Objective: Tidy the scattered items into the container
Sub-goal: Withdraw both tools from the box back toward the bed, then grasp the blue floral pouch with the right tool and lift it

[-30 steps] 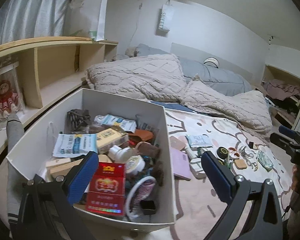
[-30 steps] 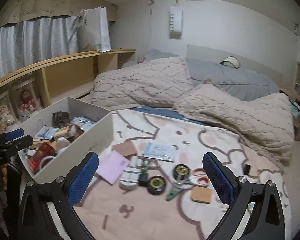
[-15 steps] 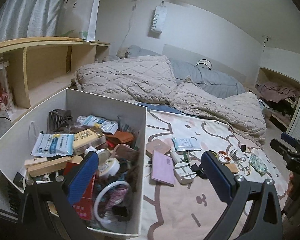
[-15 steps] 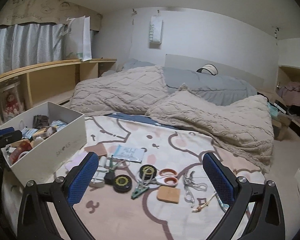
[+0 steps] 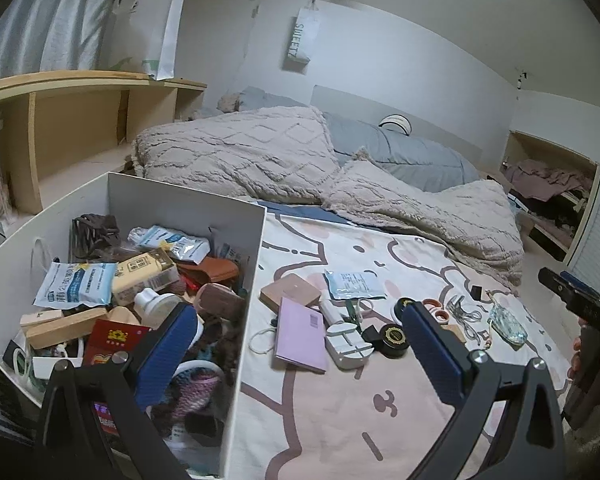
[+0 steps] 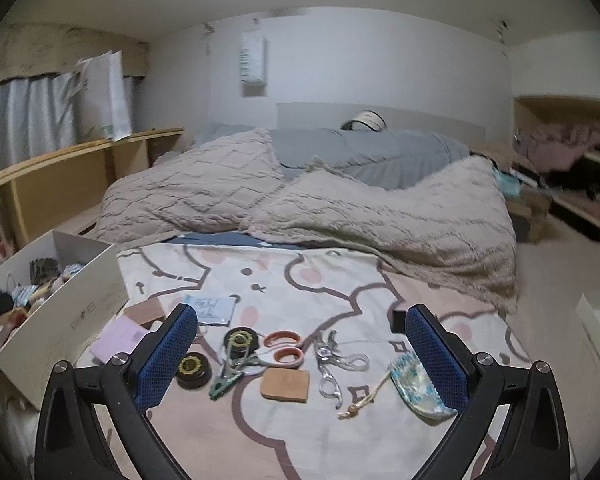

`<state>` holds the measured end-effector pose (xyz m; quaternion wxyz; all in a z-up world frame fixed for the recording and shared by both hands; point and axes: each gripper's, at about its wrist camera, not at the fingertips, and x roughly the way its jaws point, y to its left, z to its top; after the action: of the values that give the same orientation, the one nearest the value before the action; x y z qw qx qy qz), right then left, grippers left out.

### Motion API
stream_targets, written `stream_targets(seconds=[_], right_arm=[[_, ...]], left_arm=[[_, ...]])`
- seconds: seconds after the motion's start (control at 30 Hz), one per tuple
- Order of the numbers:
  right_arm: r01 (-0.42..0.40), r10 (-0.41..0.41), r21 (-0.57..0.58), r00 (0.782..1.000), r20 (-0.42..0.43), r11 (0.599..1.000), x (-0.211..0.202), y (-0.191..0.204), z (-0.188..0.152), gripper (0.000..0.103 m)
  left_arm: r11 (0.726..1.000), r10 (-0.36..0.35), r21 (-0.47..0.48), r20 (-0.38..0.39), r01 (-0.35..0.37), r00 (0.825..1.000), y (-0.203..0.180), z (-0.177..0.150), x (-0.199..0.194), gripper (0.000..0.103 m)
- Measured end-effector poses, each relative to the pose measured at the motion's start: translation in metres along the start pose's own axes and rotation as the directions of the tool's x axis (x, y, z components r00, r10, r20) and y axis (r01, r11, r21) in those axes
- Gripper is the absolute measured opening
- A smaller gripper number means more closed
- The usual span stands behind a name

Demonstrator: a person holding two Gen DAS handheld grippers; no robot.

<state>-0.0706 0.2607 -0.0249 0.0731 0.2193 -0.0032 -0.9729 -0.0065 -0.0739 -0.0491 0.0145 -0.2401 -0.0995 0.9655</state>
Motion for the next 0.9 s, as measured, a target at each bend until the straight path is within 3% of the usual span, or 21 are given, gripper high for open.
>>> stream_targets(seconds=[0.37, 0.53, 0.73, 0.9], right_arm=[[0.022, -0.012, 0.128, 0.997, -0.073, 0.992, 0.025, -0.038, -0.008, 0.103], [0.093, -0.069, 0.167, 0.987, -0.144, 0.982, 0.043, -0.058, -0.015, 0.103], [0.221, -0.166, 0.224, 0.957, -0.238, 0.949, 0.066, -0.098, -0.028, 0.103], [0.318, -0.211, 0.309, 0.919, -0.334, 0.896, 0.086, -0.139, -0.044, 0.103]], left_arm=[[0.999, -0.033, 0.041, -0.005, 0.033, 0.999, -0.023, -0.002, 0.006, 0.103], [0.996, -0.043, 0.072, -0.021, 0.044, 0.999, -0.034, -0.009, 0.012, 0.103], [0.994, -0.061, 0.09, -0.036, 0.064, 0.997, -0.043, -0.016, 0.017, 0.103], [0.992, -0.069, 0.1, -0.048, 0.073, 0.996, -0.048, -0.02, 0.021, 0.103]])
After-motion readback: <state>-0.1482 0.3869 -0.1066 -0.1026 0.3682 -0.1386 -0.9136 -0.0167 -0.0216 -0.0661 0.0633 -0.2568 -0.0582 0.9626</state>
